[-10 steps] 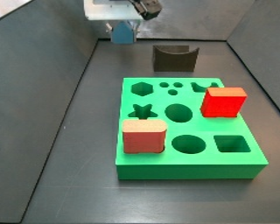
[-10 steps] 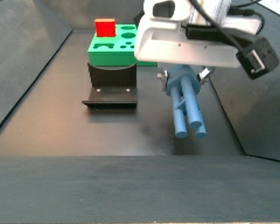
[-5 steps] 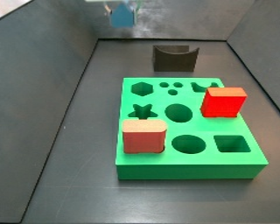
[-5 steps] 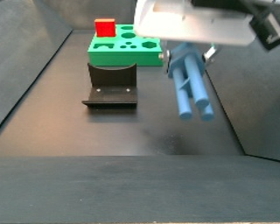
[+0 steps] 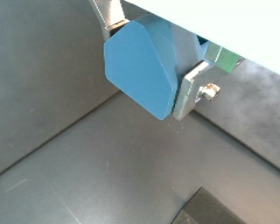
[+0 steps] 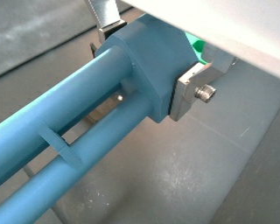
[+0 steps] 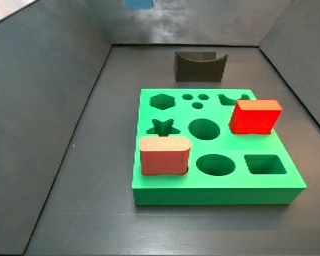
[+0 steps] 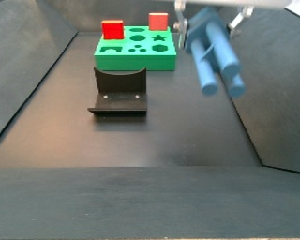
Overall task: Pick up the 3 prong object. Move up. Rotate the 3 prong object. Place the 3 prong object on the fixture. Regrasp the 3 prong object. Move to above the board. Insert the 3 prong object.
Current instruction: Place the 3 prong object on the fixture.
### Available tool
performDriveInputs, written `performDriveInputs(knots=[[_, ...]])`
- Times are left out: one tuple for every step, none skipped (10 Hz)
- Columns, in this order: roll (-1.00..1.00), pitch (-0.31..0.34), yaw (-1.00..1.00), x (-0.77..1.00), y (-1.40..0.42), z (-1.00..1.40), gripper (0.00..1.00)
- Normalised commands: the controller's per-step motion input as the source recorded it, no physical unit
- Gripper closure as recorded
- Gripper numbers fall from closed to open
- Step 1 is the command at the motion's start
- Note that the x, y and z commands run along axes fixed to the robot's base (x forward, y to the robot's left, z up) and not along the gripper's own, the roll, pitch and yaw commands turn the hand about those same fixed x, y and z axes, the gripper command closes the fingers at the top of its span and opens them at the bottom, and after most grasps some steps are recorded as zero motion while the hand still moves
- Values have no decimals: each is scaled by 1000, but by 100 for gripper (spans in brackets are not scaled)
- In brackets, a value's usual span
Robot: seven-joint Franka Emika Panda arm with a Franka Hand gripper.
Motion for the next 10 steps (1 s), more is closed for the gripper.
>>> performDriveInputs(knots=[[-208, 152, 134, 1000, -638, -22, 100], [-207, 154, 136, 1000, -635, -57, 100], [-168, 141, 124, 1000, -560, -55, 100], [-156, 128, 89, 1000, -499, -41, 100], [-133, 129, 51, 1000, -442, -34, 100], [-118, 129, 36, 1000, -396, -29, 100], [-107, 133, 31, 1000, -358, -24, 100], [-97, 139, 26, 1000, -319, -19, 100], [-86, 143, 24, 1000, -284, -15, 100], [-74, 147, 24, 1000, -254, -13, 100]])
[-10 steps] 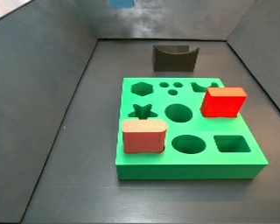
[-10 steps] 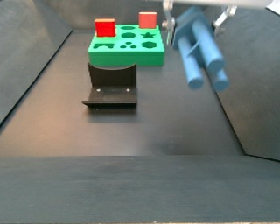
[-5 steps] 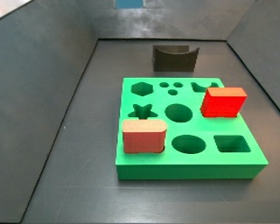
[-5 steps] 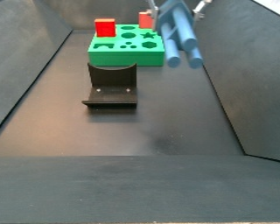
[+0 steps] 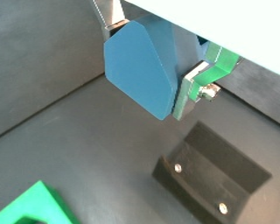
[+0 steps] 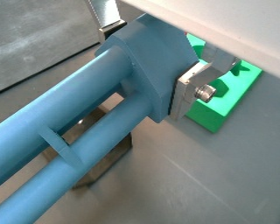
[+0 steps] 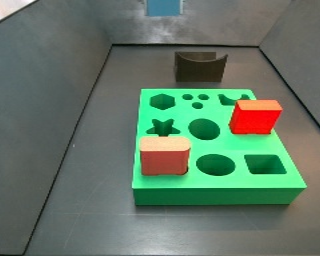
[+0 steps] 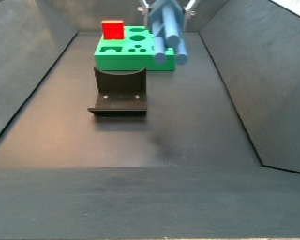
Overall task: Pick up the 3 prong object. Move up. Rotate the 3 prong object. Place the 3 prong object on the fixture. Regrasp the 3 prong object. Move to above the board. Insert the 3 prong object.
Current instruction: Place the 3 prong object on the fixture.
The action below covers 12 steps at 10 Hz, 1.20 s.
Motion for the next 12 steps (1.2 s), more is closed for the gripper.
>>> performDriveInputs(knots=[[-58, 145, 23, 1000, -216, -9, 100], [-40, 139, 26, 1000, -176, -7, 100], [-32, 142, 25, 1000, -160, -5, 100], [-16, 150, 27, 1000, -125, 0, 100], [-5, 146, 30, 1000, -105, -1, 100], [-1000, 75, -11, 924, 102, 198, 100], [-1000, 77, -11, 864, 117, 202, 100], [-1000, 89, -30, 683, 107, 101, 100], [-1000, 92, -33, 619, 80, 50, 100], [-1000, 102, -39, 495, 53, 16, 100], [-1000, 110, -45, 402, 47, 20, 100], [-1000, 120, -55, 275, 41, 6, 100]])
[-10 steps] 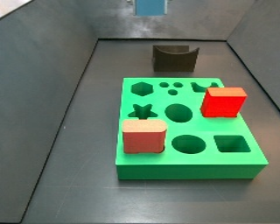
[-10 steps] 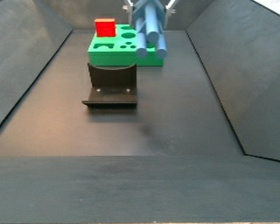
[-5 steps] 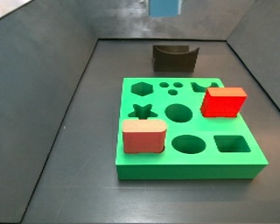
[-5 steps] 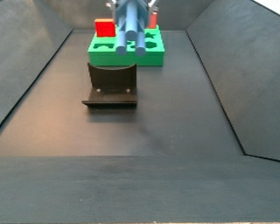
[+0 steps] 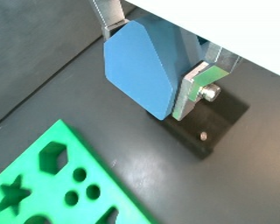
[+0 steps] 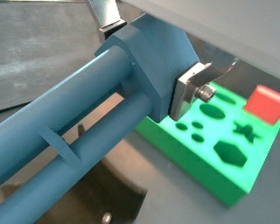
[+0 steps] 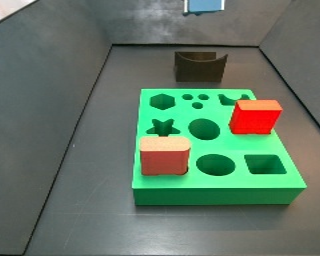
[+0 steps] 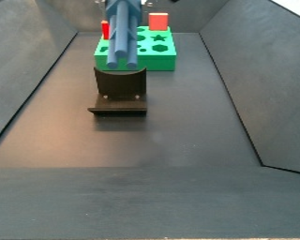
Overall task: Pick up the 3 prong object. Move up. Rotate the 3 prong object. Place the 3 prong object on the fixture. Regrasp the 3 prong object. Move to above the board. Insert the 3 prong object.
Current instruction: Place the 3 prong object on the fixture.
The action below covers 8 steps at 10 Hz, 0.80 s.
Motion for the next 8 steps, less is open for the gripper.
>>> performDriveInputs(knots=[[-1000, 126, -63, 180, 41, -5, 100], [-1000, 131, -77, 67, 39, -1, 100], [-1000, 126, -86, 44, 38, 6, 100], [-1000, 125, -115, 51, 34, -8, 100], [-1000, 132, -129, 61, 36, -11, 100], [-1000, 147, -160, 79, 42, -16, 100], [-975, 145, -201, 80, 43, -12, 100], [-785, 109, -203, 75, 42, -13, 100]])
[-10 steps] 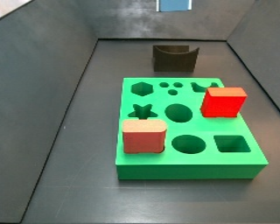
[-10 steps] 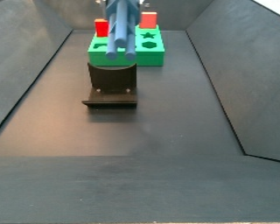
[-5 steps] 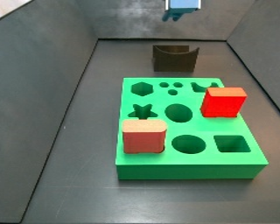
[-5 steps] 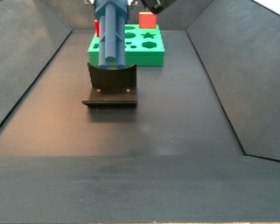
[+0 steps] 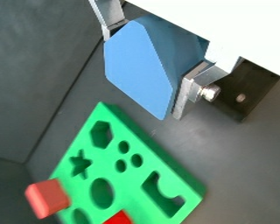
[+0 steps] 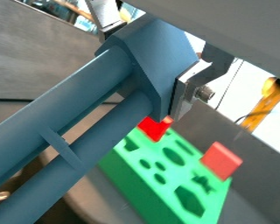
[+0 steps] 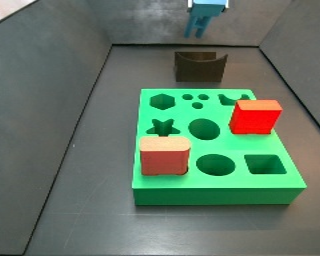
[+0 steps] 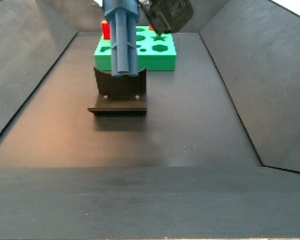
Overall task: Pick up the 3 prong object. Move up. Rotate the 3 prong object. Place the 3 prong object on the fixture. Regrasp the 3 prong object. Move to above the board. Insert the 3 prong object.
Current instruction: Place the 3 prong object on the fixture.
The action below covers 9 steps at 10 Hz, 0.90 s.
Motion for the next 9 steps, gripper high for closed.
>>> performDriveInputs(knots=[[-654, 82, -204, 74, 42, -13, 100], [-349, 25, -189, 70, 36, -8, 100], [-267, 5, -179, 65, 26, -2, 100], [-195, 27, -126, 80, 23, -1000, 100], [-180, 13, -111, 83, 24, -1000, 100], [-151, -15, -98, 102, 27, -1000, 100], [-120, -35, -88, 105, 28, -1000, 100], [-91, -69, -69, 109, 27, -1000, 100], [-83, -83, -60, 113, 25, -1000, 100]])
